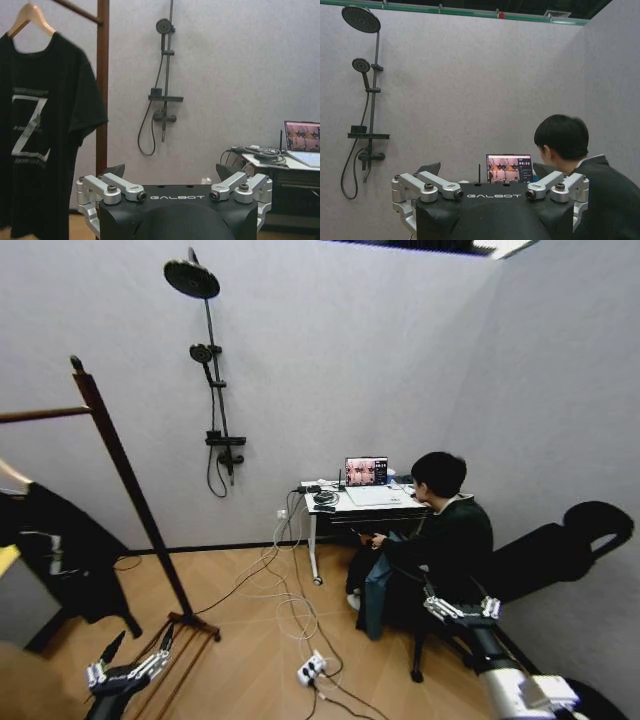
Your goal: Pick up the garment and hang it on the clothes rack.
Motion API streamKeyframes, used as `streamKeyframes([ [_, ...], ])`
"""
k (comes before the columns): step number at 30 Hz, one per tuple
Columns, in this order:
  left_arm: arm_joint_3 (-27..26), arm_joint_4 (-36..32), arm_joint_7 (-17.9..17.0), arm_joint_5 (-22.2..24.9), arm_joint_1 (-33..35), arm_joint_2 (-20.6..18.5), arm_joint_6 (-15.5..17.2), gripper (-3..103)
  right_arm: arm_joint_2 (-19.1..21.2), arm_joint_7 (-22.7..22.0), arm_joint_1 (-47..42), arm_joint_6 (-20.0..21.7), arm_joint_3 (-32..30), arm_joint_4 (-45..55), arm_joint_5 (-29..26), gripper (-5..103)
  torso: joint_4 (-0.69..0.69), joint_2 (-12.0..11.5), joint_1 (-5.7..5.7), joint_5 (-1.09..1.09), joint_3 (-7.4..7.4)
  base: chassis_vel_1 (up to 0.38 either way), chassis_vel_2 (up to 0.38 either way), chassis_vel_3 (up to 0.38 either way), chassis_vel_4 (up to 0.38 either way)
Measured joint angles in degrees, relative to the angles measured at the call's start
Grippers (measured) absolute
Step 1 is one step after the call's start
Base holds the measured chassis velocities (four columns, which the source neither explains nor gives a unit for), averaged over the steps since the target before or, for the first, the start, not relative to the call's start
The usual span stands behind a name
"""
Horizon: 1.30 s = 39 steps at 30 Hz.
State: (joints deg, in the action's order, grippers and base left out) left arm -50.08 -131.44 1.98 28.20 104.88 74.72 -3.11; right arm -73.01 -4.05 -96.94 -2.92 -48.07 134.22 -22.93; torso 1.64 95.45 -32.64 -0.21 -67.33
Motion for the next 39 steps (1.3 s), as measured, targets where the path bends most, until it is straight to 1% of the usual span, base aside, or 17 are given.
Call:
streamKeyframes([
  [1, 0.0, 0.0, 0.0, 0.0, 0.0, 0.0, 0.0, 100, 0.0, 0.0, 0.0, 0.0, 0.0, 0.0, 0.0, 100, 0.0, 0.0, 0.0, 0.0, 0.0, 0.344, -0.353, -0.33, 0.373],
  [3, 0.0, 0.0, 0.0, 0.0, 0.0, 0.0, 0.0, 100, 0.0, 0.0, 0.0, 0.0, 0.0, 0.0, 0.0, 100, -0.01, 0.1, 0.1, 0.35, 0.03, 0.343, -0.331, -0.313, 0.335],
  [4, 0.0, 0.0, 0.0, 0.0, 0.0, 0.0, 0.0, 100, 0.0, 0.0, 0.0, 0.0, 0.0, 0.0, 0.0, 100, -0.01, 0.1, 0.1, 0.35, 0.03, 0.374, -0.308, -0.313, 0.364],
  [5, 0.0, 0.0, 0.0, 0.0, 0.0, 0.0, 0.0, 100, 0.0, 0.0, 0.0, 0.0, 0.0, 0.0, 0.0, 100, -0.04, 0.0, 0.04, 0.09, 0.01, 0.366, -0.42, -0.339, 0.364],
  [8, 0.0, 0.0, 0.1, 0.0, 0.0, 0.0, 0.0, 100, 0.0, 0.0, 0.0, 0.0, 0.0, -0.1, 0.0, 100, 0.0, 0.1, 0.1, 0.34, 0.04, 0.362, -0.368, -0.361, 0.367],
  [11, 0.0, 0.0, 0.0, 0.0, 0.0, 0.0, 0.0, 100, 0.0, 0.0, 0.0, 0.0, 0.0, 0.0, 0.0, 100, -0.01, 0.0, 0.07, 0.08, 0.02, 0.339, -0.388, -0.385, 0.395],
  [13, 0.0, 0.0, 0.1, 0.0, 0.0, 0.0, 0.0, 100, 0.0, 0.0, 0.0, 0.0, 0.0, -0.1, 0.0, 100, -0.02, 0.1, 0.09, 0.34, 0.03, 0.359, -0.376, -0.383, 0.37],
  [16, 0.0, 0.0, 0.1, 0.0, 0.0, 0.0, 0.0, 100, 0.0, 0.0, 0.0, 0.0, 0.0, 0.0, 0.0, 100, -0.05, 0.0, 0.08, 0.1, 0.02, 0.349, -0.359, -0.346, 0.354],
  [17, 0.0, 0.0, 0.1, 0.0, 0.0, 0.0, 0.0, 100, 0.0, 0.0, 0.0, 0.0, 0.0, -0.1, 0.0, 100, 0.0, 0.1, 0.09, 0.28, 0.03, 0.346, -0.296, -0.338, 0.352],
  [19, 0.0, 0.0, 0.1, 0.0, 0.0, 0.0, 0.0, 100, 0.0, 0.0, 0.0, 0.0, 0.0, -0.1, 0.0, 100, -0.01, 0.0, 0.08, 0.29, 0.03, 0.346, -0.304, -0.341, 0.324],
  [22, 0.0, 0.0, 0.1, 0.0, 0.0, 0.0, 0.0, 100, 0.0, 0.0, 0.0, 0.0, 0.0, 0.0, 0.0, 100, -0.03, 0.0, 0.06, 0.13, 0.02, 0.315, -0.31, -0.294, 0.309],
  [25, 0.0, 0.0, 0.1, 0.0, 0.0, 0.0, 0.0, 100, 0.0, 0.0, 0.0, 0.0, 0.0, -0.1, 0.0, 100, -0.01, 0.0, 0.03, 0.3, 0.01, 0.303, -0.281, -0.32, 0.305],
  [27, 0.0, 0.0, 0.1, 0.0, 0.0, 0.0, 0.0, 100, 0.0, 0.0, 0.0, 0.0, 0.0, 0.0, 0.0, 100, -0.03, 0.0, 0.02, 0.12, 0.01, 0.322, -0.344, -0.313, 0.334],
  [30, 0.0, 0.0, 0.1, 0.0, 0.0, 0.0, 0.0, 100, 0.0, 0.0, 0.0, 0.0, 0.0, -0.1, 0.0, 100, -0.01, 0.0, 0.04, 0.31, 0.01, 0.355, -0.336, -0.331, 0.348],
  [33, 0.0, 0.0, 0.1, 0.0, 0.0, 0.0, 0.0, 100, 0.0, 0.0, 0.0, 0.0, 0.0, 0.0, 0.0, 100, -0.04, 0.0, 0.06, 0.12, 0.02, 0.366, -0.371, -0.352, 0.377],
  [36, 0.0, 0.0, 0.1, 0.0, 0.0, 0.0, 0.0, 100, 0.0, 0.0, -0.1, 0.0, 0.0, -0.1, 0.0, 100, 0.0, 0.1, 0.09, 0.32, 0.03, 0.317, -0.329, -0.343, 0.323],
  [39, 0.0, 0.0, 0.1, 0.0, 0.0, 0.0, 0.0, 100, 0.0, 0.0, 0.0, 0.0, 0.0, 0.0, 0.0, 100, -0.04, 0.1, 0.1, 0.17, 0.04, 0.206, -0.229, -0.244, 0.246],
])
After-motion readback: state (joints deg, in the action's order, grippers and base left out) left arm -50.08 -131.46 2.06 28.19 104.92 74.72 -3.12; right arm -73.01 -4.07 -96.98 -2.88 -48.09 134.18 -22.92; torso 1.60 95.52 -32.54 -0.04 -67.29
